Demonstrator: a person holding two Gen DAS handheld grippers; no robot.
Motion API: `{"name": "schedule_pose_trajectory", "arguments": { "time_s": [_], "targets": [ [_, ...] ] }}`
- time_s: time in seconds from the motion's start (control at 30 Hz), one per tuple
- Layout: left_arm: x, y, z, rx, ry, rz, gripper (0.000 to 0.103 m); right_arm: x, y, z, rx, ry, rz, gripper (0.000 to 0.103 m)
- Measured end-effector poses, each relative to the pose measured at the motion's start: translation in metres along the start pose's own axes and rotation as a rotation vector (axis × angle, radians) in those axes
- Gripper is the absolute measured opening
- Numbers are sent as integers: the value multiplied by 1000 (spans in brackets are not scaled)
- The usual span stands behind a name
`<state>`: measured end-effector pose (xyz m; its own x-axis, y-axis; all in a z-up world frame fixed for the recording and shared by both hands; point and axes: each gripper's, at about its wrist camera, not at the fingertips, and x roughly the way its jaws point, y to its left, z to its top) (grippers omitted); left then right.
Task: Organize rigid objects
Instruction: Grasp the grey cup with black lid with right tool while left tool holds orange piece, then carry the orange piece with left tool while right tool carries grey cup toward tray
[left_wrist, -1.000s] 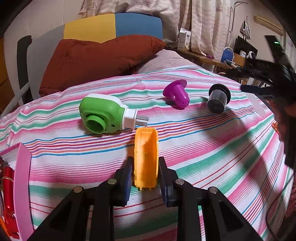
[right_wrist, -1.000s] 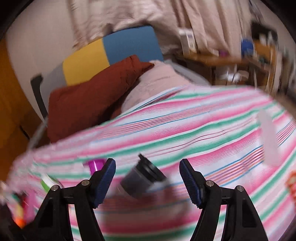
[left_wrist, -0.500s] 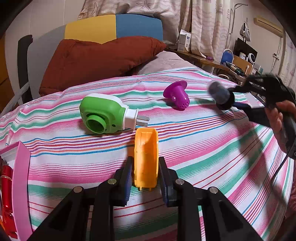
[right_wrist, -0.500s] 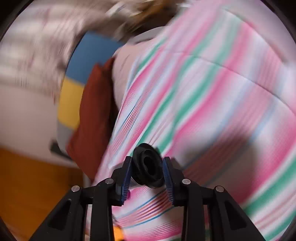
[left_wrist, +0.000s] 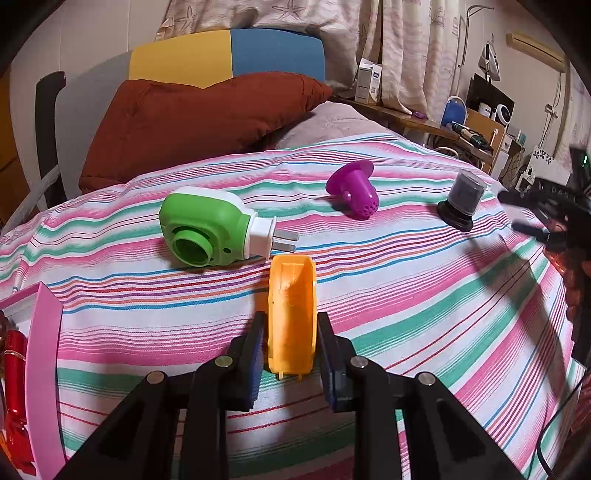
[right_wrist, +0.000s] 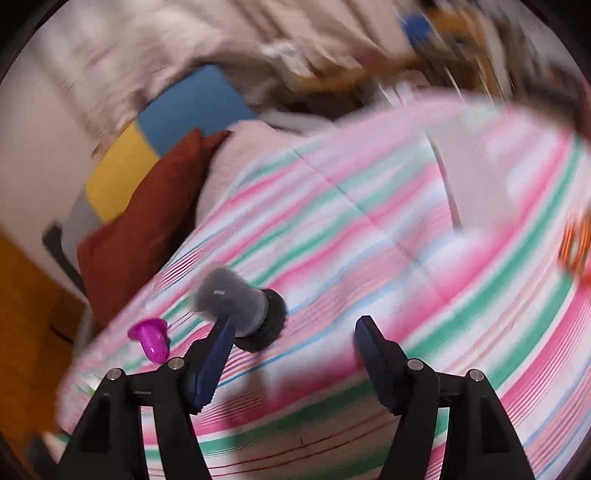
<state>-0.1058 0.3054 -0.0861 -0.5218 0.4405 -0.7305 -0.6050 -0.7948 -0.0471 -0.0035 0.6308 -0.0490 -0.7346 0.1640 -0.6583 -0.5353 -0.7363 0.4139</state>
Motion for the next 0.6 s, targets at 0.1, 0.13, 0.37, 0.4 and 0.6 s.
{"name": "schedule_pose_trajectory", "arguments": {
  "time_s": [0.1, 0.13, 0.37, 0.4, 0.6],
  "targets": [
    [0, 0, 0, 2, 0, 3, 25, 2, 36, 2, -166, -50, -39, 69],
    [0, 0, 0, 2, 0, 3, 25, 7, 48, 3, -217, -55, -60, 69],
    [1, 0, -1, 0, -3, 1, 25, 58, 76, 7, -328, -29, -183, 65],
    [1, 0, -1, -1, -3, 0, 25, 58, 74, 5, -321, -34, -185, 50],
    [1, 1, -1, -6, -6, -4, 25, 54, 63, -1, -260, -79, -121, 44]
  ]
}}
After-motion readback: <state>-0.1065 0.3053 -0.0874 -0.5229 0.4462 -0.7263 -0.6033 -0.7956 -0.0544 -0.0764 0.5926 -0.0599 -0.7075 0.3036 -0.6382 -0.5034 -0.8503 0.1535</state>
